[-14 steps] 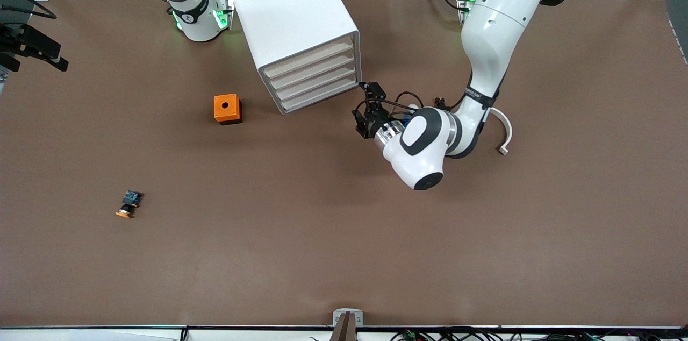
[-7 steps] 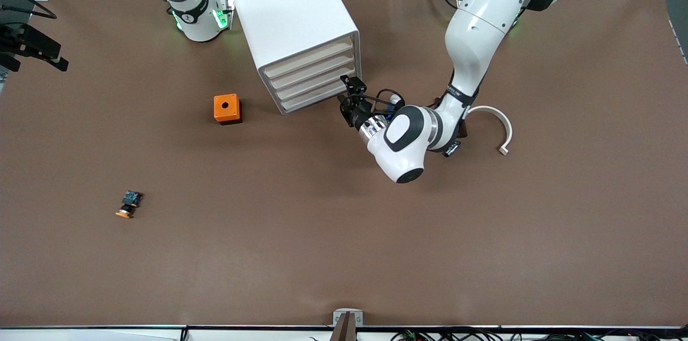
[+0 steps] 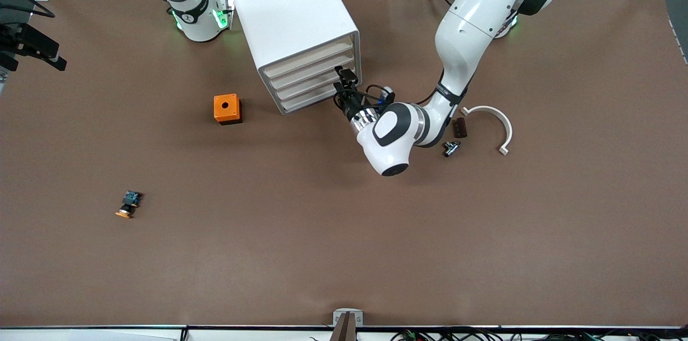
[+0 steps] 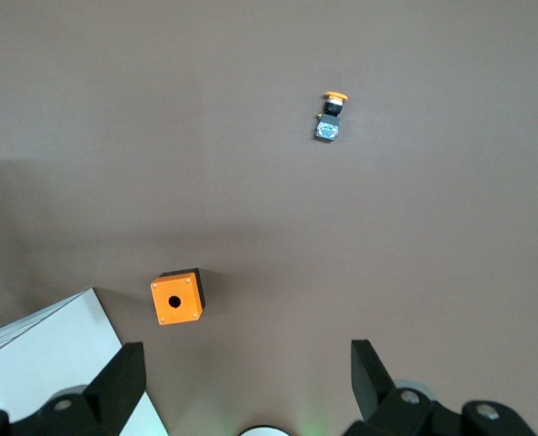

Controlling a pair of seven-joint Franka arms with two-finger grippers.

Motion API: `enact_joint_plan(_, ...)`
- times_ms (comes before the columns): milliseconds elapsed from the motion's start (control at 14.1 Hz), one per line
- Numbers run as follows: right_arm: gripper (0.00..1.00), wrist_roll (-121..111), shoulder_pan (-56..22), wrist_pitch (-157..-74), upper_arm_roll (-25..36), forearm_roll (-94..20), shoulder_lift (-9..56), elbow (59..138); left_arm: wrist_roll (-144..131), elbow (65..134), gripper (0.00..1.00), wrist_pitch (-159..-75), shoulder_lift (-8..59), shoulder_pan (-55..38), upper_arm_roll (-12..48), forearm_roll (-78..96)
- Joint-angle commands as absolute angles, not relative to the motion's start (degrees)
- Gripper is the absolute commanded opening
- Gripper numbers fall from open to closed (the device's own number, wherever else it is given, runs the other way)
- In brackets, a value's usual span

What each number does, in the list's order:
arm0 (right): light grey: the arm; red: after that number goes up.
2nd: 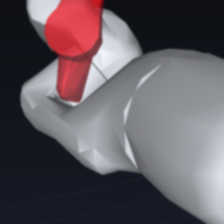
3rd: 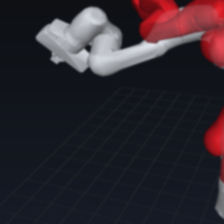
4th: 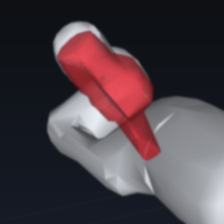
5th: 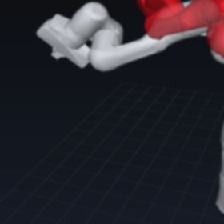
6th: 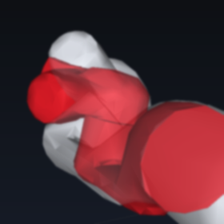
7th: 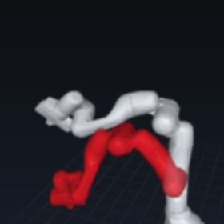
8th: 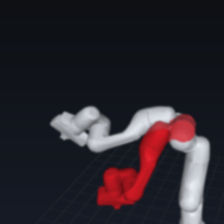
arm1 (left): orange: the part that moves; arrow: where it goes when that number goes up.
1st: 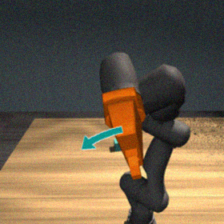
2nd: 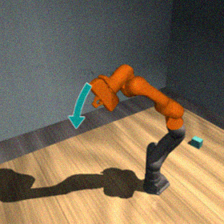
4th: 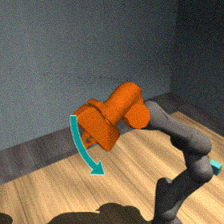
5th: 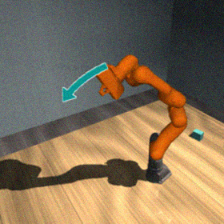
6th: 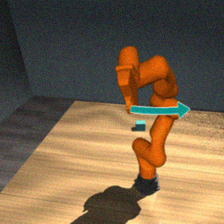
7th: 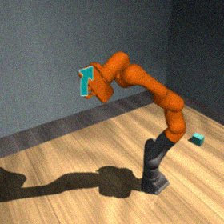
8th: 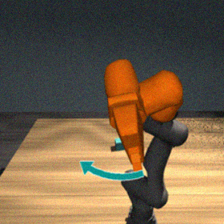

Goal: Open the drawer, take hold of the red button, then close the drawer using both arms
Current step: 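Pull the drawer open with the left gripper while the right gripper approaches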

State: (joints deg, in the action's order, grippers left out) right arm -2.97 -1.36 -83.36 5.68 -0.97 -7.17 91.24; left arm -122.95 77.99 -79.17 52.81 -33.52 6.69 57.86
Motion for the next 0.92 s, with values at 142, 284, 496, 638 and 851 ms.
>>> enact_joint_plan(142,1.0,-3.7,-1.1,-82.9,5.4,-0.5,-3.5,89.7,-124.2,79.5,0.63,-77.1,52.8,-35.1,7.3,58.8)
enact_joint_plan(284,1.0,-3.8,-0.9,-83.5,5.4,-0.6,-0.9,89.4,-124.1,79.5,0.53,-77.1,52.9,-35.6,7.4,58.9)
enact_joint_plan(496,1.0,-3.8,-0.6,-84.3,5.4,-0.4,5.9,89.2,-124.2,79.4,0.38,-77.1,53.6,-37.3,7.3,58.2)
enact_joint_plan(638,1.0,-6.7,0.1,-84.7,5.6,-0.5,7.4,89.2,-124.2,79.3,0.28,-77.1,53.8,-37.4,7.3,58.2)
enact_joint_plan(851,0.99,-8.1,-0.3,-86.9,5.6,-0.6,8.0,89.1,-125.2,79.2,0.18,-77.0,54.1,-37.1,7.3,58.3)
